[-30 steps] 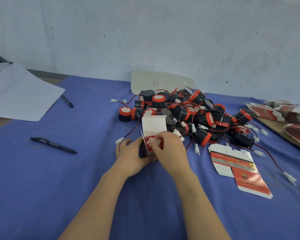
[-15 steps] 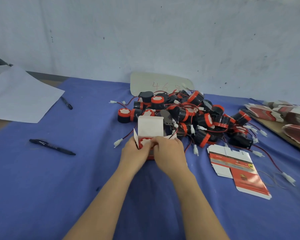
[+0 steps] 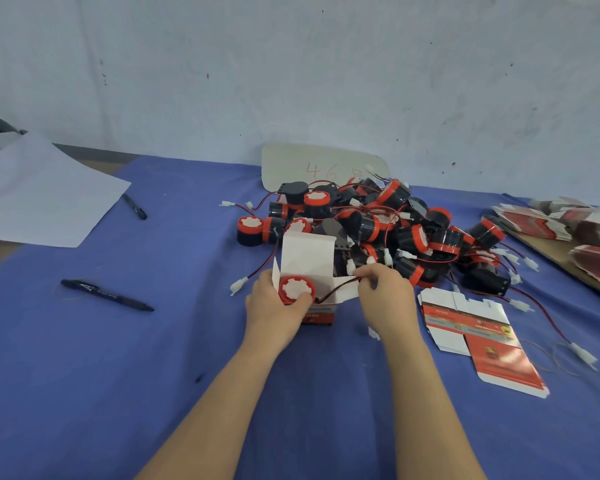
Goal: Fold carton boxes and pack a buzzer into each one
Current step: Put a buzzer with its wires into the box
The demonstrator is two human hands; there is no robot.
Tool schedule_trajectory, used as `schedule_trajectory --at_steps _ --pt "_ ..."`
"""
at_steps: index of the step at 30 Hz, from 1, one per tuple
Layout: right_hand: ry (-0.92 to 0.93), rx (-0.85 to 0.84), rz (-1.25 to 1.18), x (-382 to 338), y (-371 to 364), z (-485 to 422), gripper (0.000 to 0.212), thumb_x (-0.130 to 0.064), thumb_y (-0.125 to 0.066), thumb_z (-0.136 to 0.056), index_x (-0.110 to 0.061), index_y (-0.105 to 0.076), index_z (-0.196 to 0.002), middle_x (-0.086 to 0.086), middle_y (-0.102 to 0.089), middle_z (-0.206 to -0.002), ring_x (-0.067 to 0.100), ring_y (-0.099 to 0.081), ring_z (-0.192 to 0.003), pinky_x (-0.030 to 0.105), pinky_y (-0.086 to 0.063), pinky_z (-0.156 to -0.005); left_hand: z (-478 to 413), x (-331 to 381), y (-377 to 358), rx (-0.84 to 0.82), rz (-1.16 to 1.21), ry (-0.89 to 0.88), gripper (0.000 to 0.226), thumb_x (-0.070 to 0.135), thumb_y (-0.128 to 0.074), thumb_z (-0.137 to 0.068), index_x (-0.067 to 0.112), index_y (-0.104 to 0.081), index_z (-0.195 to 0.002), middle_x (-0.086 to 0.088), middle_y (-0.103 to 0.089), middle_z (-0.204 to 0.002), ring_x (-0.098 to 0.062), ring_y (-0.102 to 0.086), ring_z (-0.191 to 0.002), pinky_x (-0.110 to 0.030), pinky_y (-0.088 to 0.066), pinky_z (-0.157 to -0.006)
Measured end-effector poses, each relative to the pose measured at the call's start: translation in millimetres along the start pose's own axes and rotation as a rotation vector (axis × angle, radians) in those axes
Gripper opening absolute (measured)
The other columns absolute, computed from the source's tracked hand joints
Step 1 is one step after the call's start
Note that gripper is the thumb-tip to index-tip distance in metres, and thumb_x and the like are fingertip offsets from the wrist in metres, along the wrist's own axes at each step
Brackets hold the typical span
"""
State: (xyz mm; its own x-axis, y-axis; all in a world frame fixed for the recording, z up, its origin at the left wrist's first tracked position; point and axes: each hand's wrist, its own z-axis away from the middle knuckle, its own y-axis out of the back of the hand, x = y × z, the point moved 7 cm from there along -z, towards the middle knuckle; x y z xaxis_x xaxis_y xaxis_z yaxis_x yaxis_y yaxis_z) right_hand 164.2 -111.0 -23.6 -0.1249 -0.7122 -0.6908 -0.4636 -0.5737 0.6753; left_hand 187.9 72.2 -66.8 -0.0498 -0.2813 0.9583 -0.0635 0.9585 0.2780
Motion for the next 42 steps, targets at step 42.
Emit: schedule_trajectory --at_steps 42 --pt "0.097 -0.095 -0.283 -41 -2 13 0.031 -0.002 -0.058 -0.088 -0.015 -0.048 -0.114 -0.007 -0.06 -0.087 0.002 -0.051 -0.07 0.003 -0.039 -0.054 -2 4 -3 -0.003 -0.131 -0.092 0.048 0.029 -0.064 -0.085 0.017 -0.047 -0.129 -0.004 -0.057 -0.123 -0.025 -0.051 -0.117 -0.044 -0.048 -0.095"
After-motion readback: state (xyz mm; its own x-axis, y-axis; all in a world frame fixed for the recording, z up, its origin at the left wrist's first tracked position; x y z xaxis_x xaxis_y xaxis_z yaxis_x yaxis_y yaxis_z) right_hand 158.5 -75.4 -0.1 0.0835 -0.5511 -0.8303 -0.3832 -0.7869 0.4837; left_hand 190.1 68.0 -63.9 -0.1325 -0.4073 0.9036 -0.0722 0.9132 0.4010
